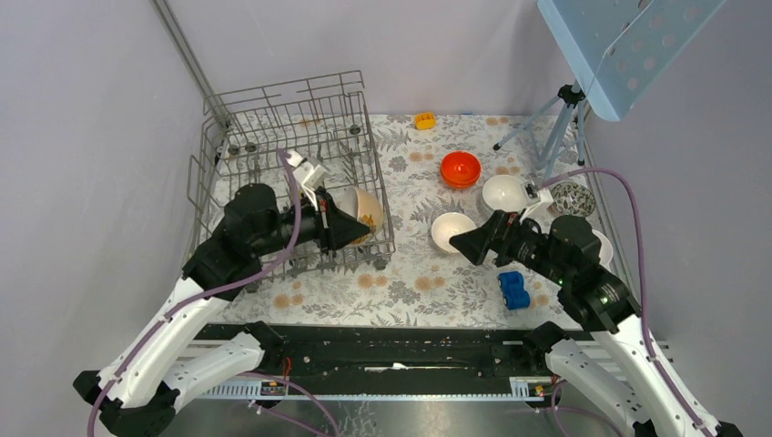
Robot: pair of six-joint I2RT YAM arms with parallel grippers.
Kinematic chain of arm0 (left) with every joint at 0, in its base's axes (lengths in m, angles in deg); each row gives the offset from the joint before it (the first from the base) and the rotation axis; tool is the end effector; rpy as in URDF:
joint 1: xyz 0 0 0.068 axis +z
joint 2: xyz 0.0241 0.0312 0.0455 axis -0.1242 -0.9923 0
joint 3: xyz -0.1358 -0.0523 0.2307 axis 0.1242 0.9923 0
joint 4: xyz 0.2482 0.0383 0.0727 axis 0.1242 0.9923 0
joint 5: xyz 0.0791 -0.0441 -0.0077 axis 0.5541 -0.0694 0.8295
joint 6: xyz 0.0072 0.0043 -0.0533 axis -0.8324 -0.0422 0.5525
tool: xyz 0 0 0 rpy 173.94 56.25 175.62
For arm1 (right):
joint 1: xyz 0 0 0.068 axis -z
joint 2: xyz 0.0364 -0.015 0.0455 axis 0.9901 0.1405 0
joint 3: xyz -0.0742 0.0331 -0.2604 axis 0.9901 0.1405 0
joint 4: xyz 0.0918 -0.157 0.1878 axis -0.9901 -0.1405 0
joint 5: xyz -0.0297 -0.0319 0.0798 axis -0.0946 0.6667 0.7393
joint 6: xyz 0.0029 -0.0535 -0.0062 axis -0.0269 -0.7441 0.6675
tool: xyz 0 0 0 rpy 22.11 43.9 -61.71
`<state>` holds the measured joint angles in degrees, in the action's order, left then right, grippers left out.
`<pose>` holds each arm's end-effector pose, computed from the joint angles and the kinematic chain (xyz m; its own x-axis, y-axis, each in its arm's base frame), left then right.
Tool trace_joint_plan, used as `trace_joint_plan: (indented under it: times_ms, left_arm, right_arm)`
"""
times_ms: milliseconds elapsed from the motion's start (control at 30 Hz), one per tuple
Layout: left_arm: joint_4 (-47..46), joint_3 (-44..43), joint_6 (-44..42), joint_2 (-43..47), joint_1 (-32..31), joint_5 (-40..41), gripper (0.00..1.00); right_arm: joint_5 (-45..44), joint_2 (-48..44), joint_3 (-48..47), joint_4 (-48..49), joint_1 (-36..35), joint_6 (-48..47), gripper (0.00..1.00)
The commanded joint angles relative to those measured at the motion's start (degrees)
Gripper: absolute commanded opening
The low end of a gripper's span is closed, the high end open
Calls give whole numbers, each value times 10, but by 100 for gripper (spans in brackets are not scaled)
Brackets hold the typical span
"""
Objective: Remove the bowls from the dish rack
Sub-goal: Place the bowl with the bowl.
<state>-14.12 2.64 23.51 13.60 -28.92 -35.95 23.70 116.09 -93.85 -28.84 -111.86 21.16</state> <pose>0.1267 -0.1126 0.4086 -0.4905 -0.1072 -0.8648 0.7550 0.4434 -0.4832 0.1154 0.0780 0.3605 -0.5259 0.3440 -0.7779 -0.5058 0.6088 0.6112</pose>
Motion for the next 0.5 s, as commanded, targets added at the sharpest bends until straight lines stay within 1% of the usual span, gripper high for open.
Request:
trace_joint_plan:
  times_ms: [0, 133, 267, 367, 467]
  left_arm:
    - [44, -33, -75, 26, -48, 59, 0]
    - [96, -61, -109, 20, -108, 108, 0]
    - [130, -83, -139, -13, -177, 156, 0]
    - [150, -106, -176, -47, -268, 241, 0]
    - [177, -133, -235, -88, -370, 339, 0]
  right_arm:
    - [-1, -23, -31, -93, 2, -44, 100]
    - [-32, -4, -59, -150, 2, -72, 100]
    - [-73, 23, -73, -159, 3, -74, 100]
    - [-106, 25, -58, -128, 2, -58, 100]
    - [-114, 27, -56, -94, 3, -52, 100]
